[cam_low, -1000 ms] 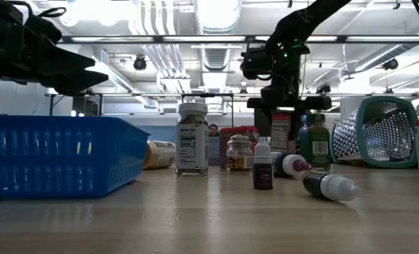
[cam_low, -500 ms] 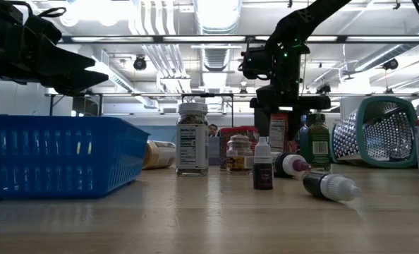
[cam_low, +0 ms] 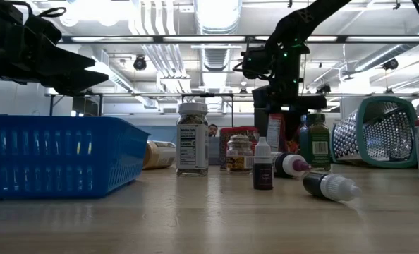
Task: Pick & Place Kitchen Items
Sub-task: Put the red cereal box into the yellow bin
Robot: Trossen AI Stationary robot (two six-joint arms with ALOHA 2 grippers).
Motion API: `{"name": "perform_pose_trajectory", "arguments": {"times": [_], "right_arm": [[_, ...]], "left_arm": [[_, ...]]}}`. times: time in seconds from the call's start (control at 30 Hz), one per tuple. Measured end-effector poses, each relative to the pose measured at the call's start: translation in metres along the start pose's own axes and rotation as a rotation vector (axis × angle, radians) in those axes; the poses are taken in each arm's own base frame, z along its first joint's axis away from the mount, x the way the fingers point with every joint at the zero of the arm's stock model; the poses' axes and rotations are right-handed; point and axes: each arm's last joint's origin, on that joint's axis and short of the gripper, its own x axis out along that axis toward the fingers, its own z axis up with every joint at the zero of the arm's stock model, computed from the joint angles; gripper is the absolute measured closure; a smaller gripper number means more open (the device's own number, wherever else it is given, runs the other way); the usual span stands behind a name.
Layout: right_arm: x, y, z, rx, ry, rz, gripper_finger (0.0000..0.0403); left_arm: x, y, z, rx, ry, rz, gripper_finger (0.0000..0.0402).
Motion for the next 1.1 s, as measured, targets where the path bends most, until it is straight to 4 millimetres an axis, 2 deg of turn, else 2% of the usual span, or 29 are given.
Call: {"name": "perform_pose_trajectory", "arguments": {"times": [0.1, 0.4, 0.6, 0.8, 1.1], "right_arm": [[-0.005, -0.002, 0.001, -0.002, 0.009, -0.010, 0.0219], [-0.035, -0.011, 0.007, 0.016, -0.014, -0.029, 0.0250], [-0.050, -0.017, 0.010, 0.039, -0.059, -0.031, 0.0240], [-0.056, -0.020, 0.012, 0.042, -0.078, -0.046, 0.0232], [-0.058, -0.018, 0.012, 0.066, -0.084, -0.023, 0.0255]], "left_arm": [[0.000, 0.000, 0.000, 0.000, 0.000, 0.000, 0.0039], [0.000, 0.000, 0.000, 0.000, 0.000, 0.000, 0.0039], [0.000, 0.000, 0.000, 0.000, 0.000, 0.000, 0.0039], [0.000, 0.000, 0.000, 0.000, 0.000, 0.000, 0.0039], [0.000, 0.000, 0.000, 0.000, 0.000, 0.000, 0.0039]]}}
